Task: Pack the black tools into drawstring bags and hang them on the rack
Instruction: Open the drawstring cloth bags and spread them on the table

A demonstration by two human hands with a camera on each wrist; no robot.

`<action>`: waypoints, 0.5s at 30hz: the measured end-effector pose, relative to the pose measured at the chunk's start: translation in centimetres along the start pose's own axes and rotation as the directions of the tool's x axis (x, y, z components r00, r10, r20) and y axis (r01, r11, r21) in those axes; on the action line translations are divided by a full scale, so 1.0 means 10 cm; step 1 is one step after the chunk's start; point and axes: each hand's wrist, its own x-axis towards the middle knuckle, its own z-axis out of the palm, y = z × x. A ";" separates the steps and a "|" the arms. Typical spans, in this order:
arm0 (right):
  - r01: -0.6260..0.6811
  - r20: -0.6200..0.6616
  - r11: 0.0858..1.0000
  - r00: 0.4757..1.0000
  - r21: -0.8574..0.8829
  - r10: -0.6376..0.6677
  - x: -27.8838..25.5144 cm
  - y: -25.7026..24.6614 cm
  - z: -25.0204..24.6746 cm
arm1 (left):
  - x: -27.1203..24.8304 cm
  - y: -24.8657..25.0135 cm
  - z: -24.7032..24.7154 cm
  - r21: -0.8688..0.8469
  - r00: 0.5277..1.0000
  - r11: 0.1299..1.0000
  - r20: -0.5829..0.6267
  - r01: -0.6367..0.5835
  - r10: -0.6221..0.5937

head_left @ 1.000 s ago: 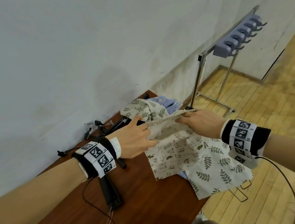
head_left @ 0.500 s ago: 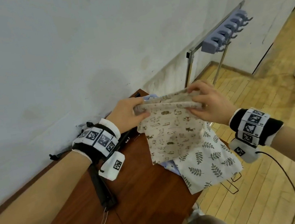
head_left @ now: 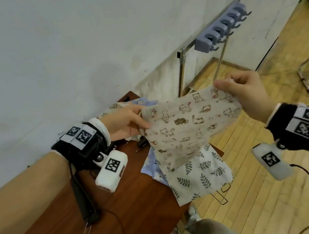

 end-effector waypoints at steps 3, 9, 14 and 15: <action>-0.224 0.033 0.966 0.973 -0.126 0.230 0.28 0.27 0.00 | 0.31 -0.16 -0.04 -0.145 0.996 0.986 -0.033 0.080 -0.085; -0.549 0.082 0.721 0.769 -0.422 0.634 0.73 1.34 0.29 | 1.13 -0.97 -0.25 -0.029 0.821 0.968 -0.524 0.248 -0.226; -0.527 0.016 0.607 0.747 -0.595 0.664 0.83 1.89 0.55 | 1.55 -1.33 -0.22 -0.168 0.686 0.948 -0.658 0.269 -0.311; -0.535 0.004 0.566 0.725 -0.627 0.689 0.82 1.98 0.58 | 1.58 -1.31 -0.18 -0.195 0.651 0.932 -0.672 0.306 -0.354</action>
